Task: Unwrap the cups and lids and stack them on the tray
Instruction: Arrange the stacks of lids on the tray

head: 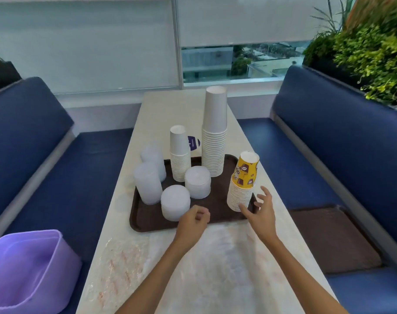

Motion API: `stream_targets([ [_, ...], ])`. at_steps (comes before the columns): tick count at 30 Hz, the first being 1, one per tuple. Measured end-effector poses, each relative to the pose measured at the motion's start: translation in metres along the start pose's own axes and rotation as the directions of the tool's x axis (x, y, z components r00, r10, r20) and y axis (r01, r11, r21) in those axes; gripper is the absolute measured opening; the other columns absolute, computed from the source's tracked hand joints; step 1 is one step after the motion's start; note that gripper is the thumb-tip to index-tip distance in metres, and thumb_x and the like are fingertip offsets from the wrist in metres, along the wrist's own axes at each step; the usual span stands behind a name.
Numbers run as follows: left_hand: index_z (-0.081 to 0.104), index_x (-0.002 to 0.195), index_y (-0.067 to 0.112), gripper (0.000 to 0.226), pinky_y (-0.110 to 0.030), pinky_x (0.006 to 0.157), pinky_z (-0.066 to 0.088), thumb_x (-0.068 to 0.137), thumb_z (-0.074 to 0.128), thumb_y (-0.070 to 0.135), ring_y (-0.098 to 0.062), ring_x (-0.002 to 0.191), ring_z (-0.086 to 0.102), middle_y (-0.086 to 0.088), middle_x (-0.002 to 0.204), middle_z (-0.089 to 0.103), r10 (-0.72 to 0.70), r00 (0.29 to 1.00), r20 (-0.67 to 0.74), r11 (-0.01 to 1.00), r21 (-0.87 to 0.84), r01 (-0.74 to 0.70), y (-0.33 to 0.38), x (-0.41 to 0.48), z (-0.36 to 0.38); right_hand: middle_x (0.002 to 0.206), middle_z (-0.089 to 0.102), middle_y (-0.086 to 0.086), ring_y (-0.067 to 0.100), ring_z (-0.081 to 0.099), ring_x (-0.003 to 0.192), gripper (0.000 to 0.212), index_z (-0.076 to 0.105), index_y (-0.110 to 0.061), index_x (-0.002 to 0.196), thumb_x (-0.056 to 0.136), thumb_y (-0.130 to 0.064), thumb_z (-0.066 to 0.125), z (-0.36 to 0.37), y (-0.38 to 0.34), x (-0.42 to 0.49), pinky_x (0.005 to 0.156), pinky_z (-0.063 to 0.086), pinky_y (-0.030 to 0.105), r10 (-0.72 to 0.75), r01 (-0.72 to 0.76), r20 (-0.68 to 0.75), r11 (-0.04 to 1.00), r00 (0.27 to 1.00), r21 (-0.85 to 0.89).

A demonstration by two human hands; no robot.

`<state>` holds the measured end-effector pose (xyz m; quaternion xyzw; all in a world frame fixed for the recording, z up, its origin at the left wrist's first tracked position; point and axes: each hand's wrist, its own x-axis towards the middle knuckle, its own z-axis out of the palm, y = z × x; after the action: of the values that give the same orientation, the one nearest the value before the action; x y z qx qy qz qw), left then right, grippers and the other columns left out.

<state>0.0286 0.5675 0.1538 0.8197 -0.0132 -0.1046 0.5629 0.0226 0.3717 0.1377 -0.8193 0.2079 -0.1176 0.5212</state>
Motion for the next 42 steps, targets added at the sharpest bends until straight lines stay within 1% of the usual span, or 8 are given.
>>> stream_targets([
  [3,0.055,0.107,0.015,0.013,-0.015,0.068,0.048,0.097,0.051,0.022,-0.009,0.077,0.062,-0.005,0.102,0.063,-0.055,0.997,0.048,0.993,-0.1,0.06,0.024,0.024,0.006,0.152,0.032,0.009,0.032,0.044,0.132,0.095,0.018,-0.021,0.149,0.076,-0.026,0.079,0.003,-0.006,0.017,0.102,0.042,0.046,-0.009,0.009,0.003,1.0,1.0,0.017],
  [6,0.048,0.126,0.016,0.033,-0.032,0.097,0.047,0.099,0.046,0.033,-0.015,0.102,0.06,-0.005,0.121,0.058,-0.045,0.995,0.086,0.996,-0.073,0.051,0.045,0.046,0.013,0.154,0.031,0.006,0.031,0.041,0.134,0.1,0.015,-0.023,0.149,0.074,-0.027,0.081,0.007,-0.012,0.033,0.104,0.04,0.048,-0.007,0.007,0.005,1.0,1.0,0.019],
  [9,0.04,0.137,0.021,0.043,-0.04,0.106,0.04,0.099,0.04,0.041,-0.02,0.121,0.052,-0.003,0.135,0.051,-0.045,0.993,0.109,0.996,-0.073,0.054,0.062,0.065,0.023,0.148,0.041,0.004,0.028,0.047,0.129,0.099,0.02,-0.023,0.148,0.072,-0.028,0.082,0.013,-0.012,0.046,0.101,0.043,0.047,-0.041,0.041,0.017,0.999,0.999,0.011],
  [19,0.03,0.146,0.019,0.05,-0.036,0.109,0.037,0.101,0.032,0.042,-0.02,0.127,0.047,-0.002,0.14,0.047,-0.063,0.987,0.147,0.987,-0.135,0.084,0.076,0.101,0.047,0.14,0.051,0.004,0.027,0.053,0.123,0.086,0.033,-0.018,0.142,0.072,-0.032,0.081,0.03,-0.018,0.092,0.099,0.045,0.044,-0.1,0.101,0.038,0.994,0.994,-0.038],
  [25,0.041,0.131,0.024,0.034,-0.036,0.108,0.038,0.102,0.032,0.038,-0.019,0.123,0.049,-0.001,0.136,0.05,-0.067,0.994,0.081,0.984,-0.162,0.08,0.064,0.12,0.041,0.14,0.05,0.004,0.027,0.053,0.123,0.086,0.034,-0.018,0.141,0.072,-0.03,0.082,0.045,-0.026,0.126,0.1,0.046,0.047,-0.12,0.123,0.08,0.992,0.99,-0.036],
  [32,0.04,0.137,0.021,0.039,-0.04,0.108,0.038,0.101,0.034,0.037,-0.02,0.125,0.049,-0.004,0.138,0.05,-0.059,0.997,-0.043,0.988,-0.147,0.052,0.066,0.138,0.02,0.141,0.049,0.005,0.028,0.051,0.125,0.085,0.033,-0.018,0.142,0.073,-0.028,0.081,0.059,-0.029,0.154,0.102,0.044,0.048,-0.13,0.133,0.108,0.991,0.986,-0.018],
  [38,0.047,0.133,0.019,0.034,-0.025,0.094,0.04,0.1,0.043,0.027,-0.016,0.117,0.052,0.0,0.128,0.056,0.019,0.974,-0.226,0.997,0.076,-0.002,0.059,0.138,-0.014,0.146,0.042,0.004,0.027,0.046,0.13,0.089,0.029,-0.02,0.144,0.072,-0.027,0.081,0.064,-0.023,0.157,0.104,0.043,0.048,-0.106,0.101,0.099,0.993,0.989,0.062],
  [42,0.043,0.137,0.015,0.041,-0.032,0.101,0.042,0.099,0.044,0.031,-0.021,0.123,0.05,-0.005,0.137,0.051,0.042,0.968,-0.246,0.935,0.351,0.048,0.042,0.145,-0.029,0.15,0.032,0.006,0.026,0.04,0.133,0.084,0.028,-0.018,0.145,0.078,-0.027,0.077,0.065,-0.013,0.135,0.105,0.04,0.043,-0.024,0.023,0.003,0.996,1.0,0.092],
])
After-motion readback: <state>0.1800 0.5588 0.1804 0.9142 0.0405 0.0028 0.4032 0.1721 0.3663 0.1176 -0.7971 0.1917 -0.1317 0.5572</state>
